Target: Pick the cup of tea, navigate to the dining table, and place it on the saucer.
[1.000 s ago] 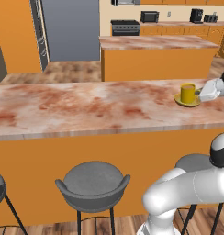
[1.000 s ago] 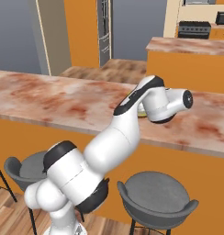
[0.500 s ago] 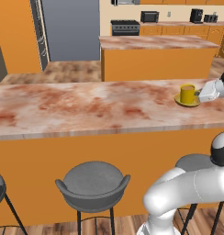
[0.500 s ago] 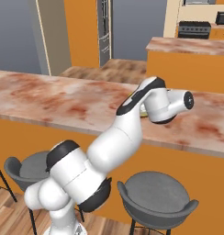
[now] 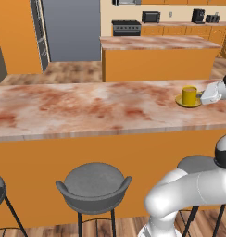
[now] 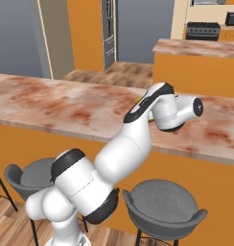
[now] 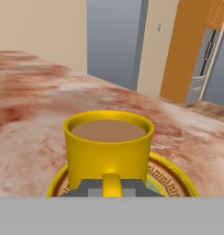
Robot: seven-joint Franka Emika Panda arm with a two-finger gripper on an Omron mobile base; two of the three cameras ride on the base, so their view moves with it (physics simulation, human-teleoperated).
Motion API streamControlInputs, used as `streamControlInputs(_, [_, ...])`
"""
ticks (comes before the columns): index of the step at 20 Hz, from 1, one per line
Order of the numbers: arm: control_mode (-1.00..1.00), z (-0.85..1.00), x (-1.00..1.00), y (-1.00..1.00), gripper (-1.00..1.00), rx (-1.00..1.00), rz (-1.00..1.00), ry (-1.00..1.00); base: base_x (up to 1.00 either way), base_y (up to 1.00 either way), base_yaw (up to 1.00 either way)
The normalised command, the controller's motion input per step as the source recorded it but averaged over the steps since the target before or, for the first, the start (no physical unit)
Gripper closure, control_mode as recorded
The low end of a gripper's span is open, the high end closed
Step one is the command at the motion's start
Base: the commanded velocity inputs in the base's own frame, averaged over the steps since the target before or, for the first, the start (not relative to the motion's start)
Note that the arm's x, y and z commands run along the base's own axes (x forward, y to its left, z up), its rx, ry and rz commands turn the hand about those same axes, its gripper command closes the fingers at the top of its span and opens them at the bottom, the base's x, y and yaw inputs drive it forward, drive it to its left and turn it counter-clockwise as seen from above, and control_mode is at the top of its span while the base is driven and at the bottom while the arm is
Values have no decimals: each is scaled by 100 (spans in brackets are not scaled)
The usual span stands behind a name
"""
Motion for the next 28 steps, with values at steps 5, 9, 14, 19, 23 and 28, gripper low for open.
streamControlInputs(5, [-100,-1,1,0,100,0,0,0,0,0,0])
streamControlInputs(9, [-100,-1,0,0,-100,0,0,0,0,0,0])
streamControlInputs(14, [-100,0,0,-2,-100,0,0,0,0,0,0])
streamControlInputs(19, [-100,0,0,0,-100,0,0,0,0,0,0])
streamControlInputs(23, [-100,12,0,-3,-100,0,0,0,0,0,0])
streamControlInputs(28, [-100,40,-28,-22,-100,0,0,0,0,0,0])
